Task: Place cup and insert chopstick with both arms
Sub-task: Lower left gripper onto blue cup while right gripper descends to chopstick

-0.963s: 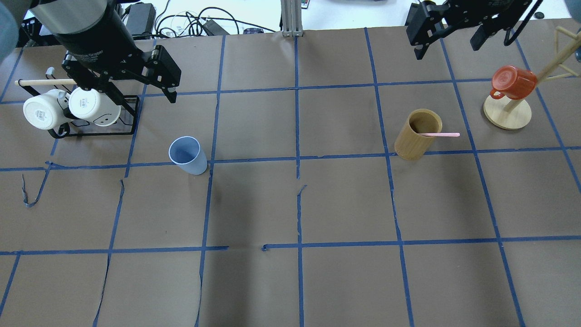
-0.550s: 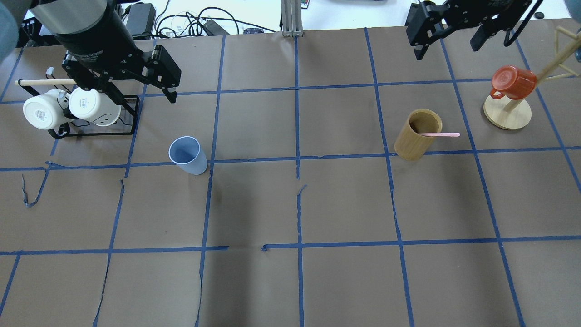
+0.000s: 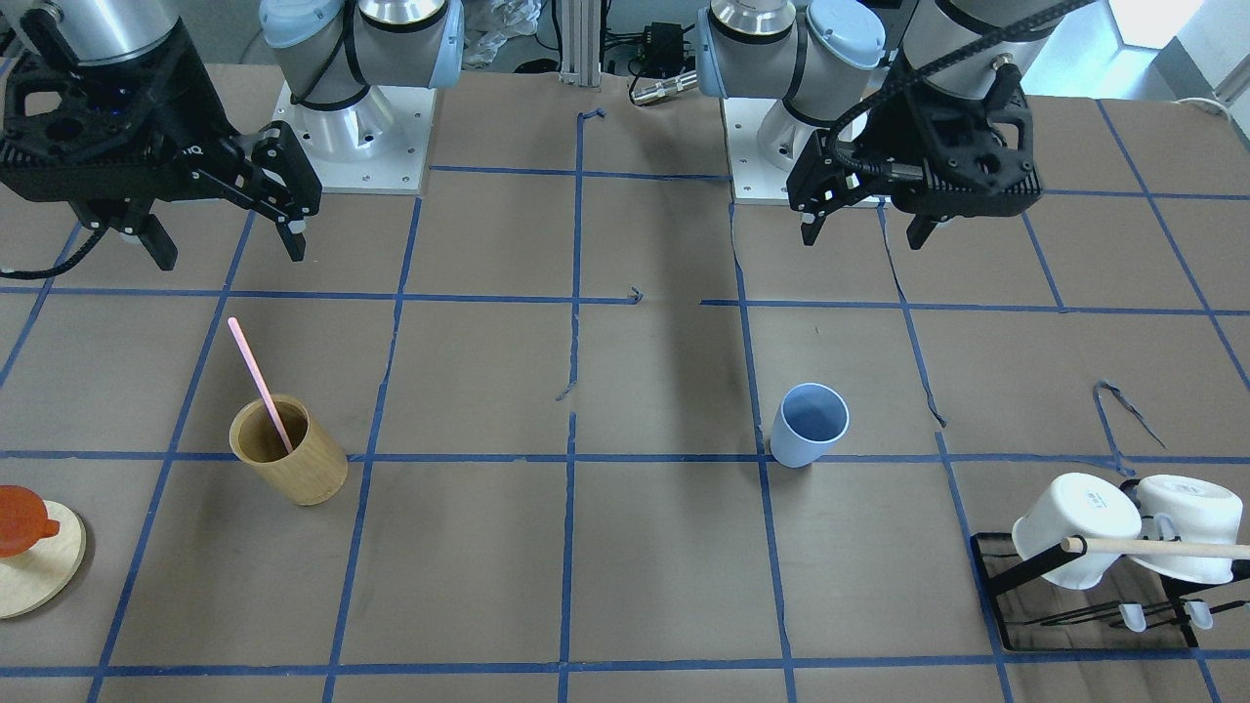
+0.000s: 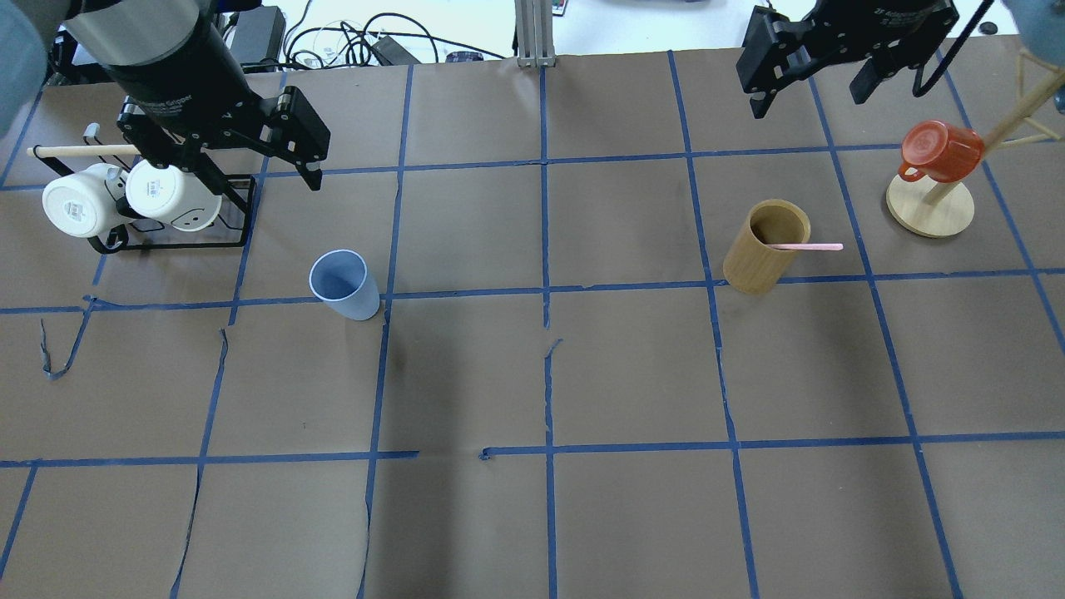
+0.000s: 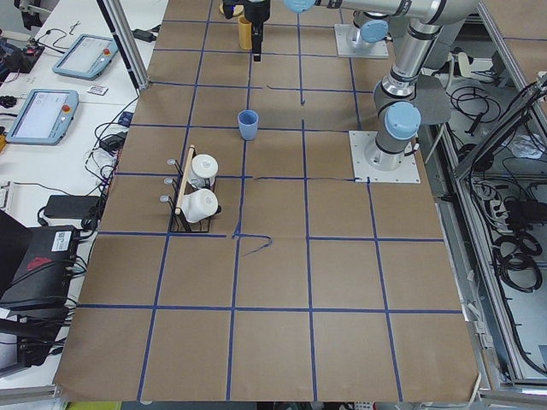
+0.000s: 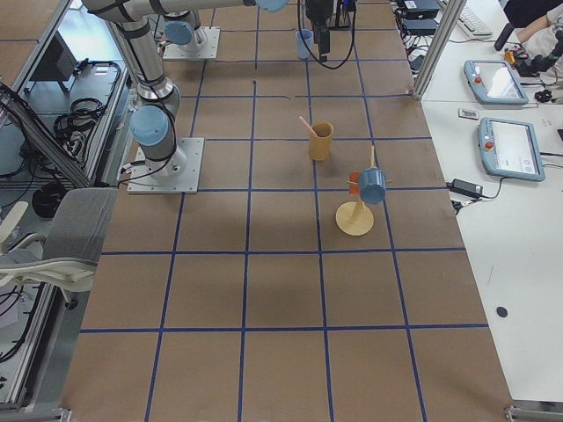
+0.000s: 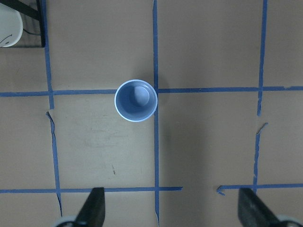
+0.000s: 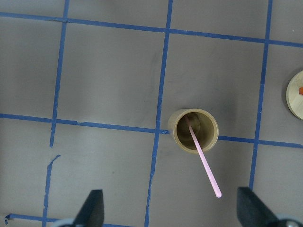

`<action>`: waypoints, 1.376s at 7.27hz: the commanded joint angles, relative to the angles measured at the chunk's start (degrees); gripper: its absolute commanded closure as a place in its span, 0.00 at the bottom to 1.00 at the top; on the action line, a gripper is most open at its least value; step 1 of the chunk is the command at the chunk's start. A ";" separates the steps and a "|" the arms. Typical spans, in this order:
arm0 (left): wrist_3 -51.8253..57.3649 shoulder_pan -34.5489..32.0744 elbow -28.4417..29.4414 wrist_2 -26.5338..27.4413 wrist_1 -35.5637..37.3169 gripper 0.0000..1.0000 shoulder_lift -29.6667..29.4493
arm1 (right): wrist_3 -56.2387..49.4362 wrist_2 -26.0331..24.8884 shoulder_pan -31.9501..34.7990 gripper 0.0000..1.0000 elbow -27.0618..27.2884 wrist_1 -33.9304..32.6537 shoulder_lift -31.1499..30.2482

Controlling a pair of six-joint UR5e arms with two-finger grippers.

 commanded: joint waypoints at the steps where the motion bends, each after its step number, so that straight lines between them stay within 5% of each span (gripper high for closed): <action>1: 1.06 0.24 -2.79 0.03 3.29 0.00 -3.82 | -0.69 -0.26 -0.34 0.00 1.15 -0.52 0.27; 4: 2.29 0.24 -14.02 0.29 24.59 0.00 -9.54 | -1.22 -0.26 -1.75 0.00 7.65 -7.89 -0.17; 9: 2.03 0.15 -18.28 0.38 28.62 0.11 -14.91 | -9.57 -0.70 -8.61 0.00 16.16 -10.52 -1.22; 10: 2.38 0.24 -18.19 0.29 28.62 0.44 -15.70 | -9.84 -0.26 -8.87 0.00 21.67 -17.68 -1.14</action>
